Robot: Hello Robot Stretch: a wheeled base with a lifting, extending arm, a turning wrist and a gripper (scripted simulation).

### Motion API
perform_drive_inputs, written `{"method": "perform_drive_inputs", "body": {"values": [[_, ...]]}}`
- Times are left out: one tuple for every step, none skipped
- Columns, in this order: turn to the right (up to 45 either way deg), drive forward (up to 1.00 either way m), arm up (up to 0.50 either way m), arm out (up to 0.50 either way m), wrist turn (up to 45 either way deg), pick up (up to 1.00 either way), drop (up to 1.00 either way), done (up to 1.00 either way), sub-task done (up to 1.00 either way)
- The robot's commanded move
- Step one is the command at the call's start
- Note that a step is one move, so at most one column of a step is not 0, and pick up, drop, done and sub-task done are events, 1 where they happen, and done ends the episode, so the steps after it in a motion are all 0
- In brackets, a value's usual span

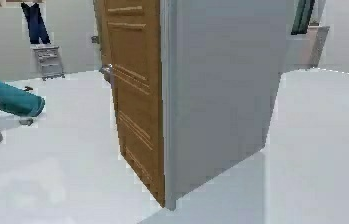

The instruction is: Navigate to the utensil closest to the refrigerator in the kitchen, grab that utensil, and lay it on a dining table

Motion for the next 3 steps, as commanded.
{"method": "perform_drive_inputs", "body": {"values": [[42.0,0.0,0.0,0.0,0.0,0.0,0.0,0.0,0.0],[0.0,1.0,0.0,0.0,0.0,0.0,0.0,0.0,0.0],[0.0,1.0,0.0,0.0,0.0,0.0,0.0,0.0,0.0]]}}
